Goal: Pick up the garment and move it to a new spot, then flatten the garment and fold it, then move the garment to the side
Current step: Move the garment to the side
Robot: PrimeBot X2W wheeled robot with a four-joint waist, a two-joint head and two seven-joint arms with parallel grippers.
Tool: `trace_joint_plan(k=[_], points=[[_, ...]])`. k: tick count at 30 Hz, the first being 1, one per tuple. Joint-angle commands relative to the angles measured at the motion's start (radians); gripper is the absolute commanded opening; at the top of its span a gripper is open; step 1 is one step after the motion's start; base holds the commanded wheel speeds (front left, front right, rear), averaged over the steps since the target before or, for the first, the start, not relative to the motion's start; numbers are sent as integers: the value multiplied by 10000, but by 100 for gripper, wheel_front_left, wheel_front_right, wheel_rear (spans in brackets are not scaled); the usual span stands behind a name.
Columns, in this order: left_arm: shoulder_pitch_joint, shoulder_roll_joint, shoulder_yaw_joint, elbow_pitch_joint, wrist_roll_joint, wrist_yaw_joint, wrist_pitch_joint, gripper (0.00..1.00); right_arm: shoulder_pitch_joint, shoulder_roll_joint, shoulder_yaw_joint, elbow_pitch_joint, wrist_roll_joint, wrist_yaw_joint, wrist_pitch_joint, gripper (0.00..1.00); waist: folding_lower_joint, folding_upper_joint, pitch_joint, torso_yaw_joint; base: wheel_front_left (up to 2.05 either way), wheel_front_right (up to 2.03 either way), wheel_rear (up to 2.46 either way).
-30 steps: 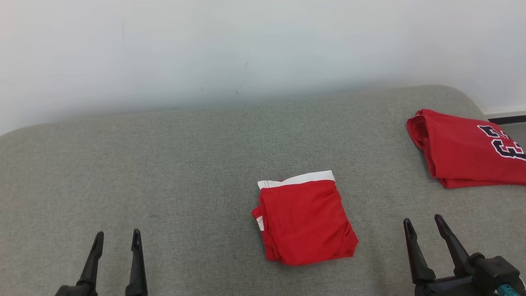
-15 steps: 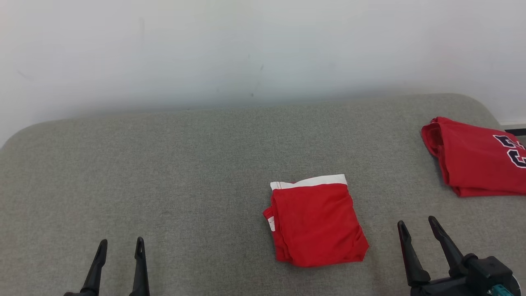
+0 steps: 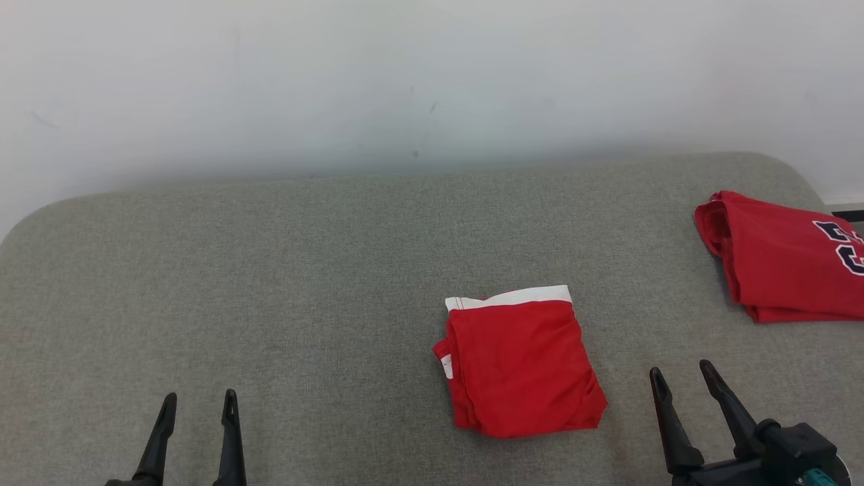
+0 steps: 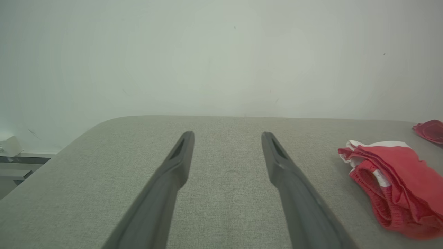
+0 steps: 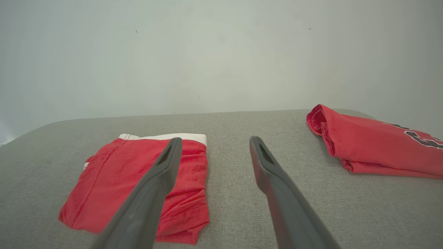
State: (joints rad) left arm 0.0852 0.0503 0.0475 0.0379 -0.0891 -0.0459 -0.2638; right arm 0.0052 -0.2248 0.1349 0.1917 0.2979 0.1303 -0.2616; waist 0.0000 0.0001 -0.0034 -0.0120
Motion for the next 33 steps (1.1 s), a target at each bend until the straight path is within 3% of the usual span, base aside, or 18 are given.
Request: trace_joint_plan(k=[1,8,19,33], points=[[-22,4,15,9,33,-45,-1,100,-43,8,-17,50,44,-1,-41,100,0,-1,17,4,0,0,0],[-322,2,-148,83,-10,-79,-1,100,-1075,-415,575,887,206,-1,106,100,0,-1,274,180,0,0,0],[-851,5,-668,154,-217,98,-1,100,-3424,-977,1801,3017,941,-1,1411,100,0,-1,1084,932,0,0,0],[-1175,5,-1111,107,-441,445,-1,100,-4118,-1035,3629,5499,2050,-1,1426,100,0,-1,1554,1368,0,0,0]])
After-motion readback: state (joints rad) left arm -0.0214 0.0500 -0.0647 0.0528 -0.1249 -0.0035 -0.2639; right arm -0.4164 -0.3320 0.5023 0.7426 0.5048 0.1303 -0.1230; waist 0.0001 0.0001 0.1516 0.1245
